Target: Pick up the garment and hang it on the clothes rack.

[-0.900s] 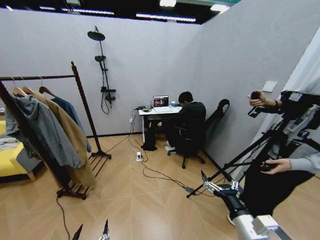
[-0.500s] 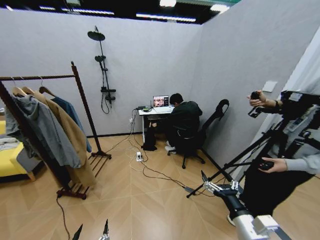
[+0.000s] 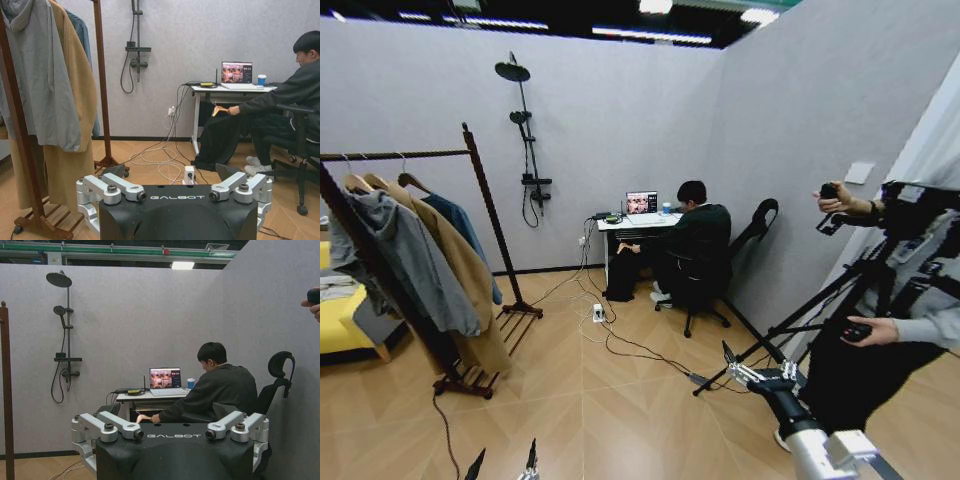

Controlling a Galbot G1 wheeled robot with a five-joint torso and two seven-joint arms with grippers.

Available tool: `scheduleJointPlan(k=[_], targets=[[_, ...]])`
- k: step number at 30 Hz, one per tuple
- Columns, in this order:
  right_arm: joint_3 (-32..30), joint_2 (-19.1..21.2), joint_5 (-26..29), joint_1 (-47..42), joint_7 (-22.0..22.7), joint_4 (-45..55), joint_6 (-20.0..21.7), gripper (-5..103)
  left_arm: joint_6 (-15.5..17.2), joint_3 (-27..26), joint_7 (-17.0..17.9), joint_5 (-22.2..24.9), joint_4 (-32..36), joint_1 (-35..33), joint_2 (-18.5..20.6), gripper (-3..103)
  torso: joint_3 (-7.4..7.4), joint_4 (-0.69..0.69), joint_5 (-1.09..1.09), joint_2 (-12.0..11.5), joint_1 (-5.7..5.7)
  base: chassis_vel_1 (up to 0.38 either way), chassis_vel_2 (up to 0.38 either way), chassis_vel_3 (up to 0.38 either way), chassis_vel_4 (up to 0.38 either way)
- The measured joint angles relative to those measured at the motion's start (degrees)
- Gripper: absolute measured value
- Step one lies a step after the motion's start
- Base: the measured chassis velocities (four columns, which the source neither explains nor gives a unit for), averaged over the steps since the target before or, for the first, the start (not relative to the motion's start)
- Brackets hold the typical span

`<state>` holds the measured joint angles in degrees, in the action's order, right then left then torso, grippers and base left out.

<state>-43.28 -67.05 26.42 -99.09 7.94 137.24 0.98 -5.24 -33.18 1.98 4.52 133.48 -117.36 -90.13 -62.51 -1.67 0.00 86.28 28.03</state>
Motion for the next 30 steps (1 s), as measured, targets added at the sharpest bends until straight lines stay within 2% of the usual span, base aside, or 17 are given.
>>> scheduleJointPlan(k=[30], targets=[[0.00,0.00,0.00,0.00,0.00,0.00,0.00,100,0.00,0.00,0.00,0.00,0.00,0.00,0.00,100,0.00,0.00,0.00,0.00,0.00,0.000,0.000,0.000,0.000]])
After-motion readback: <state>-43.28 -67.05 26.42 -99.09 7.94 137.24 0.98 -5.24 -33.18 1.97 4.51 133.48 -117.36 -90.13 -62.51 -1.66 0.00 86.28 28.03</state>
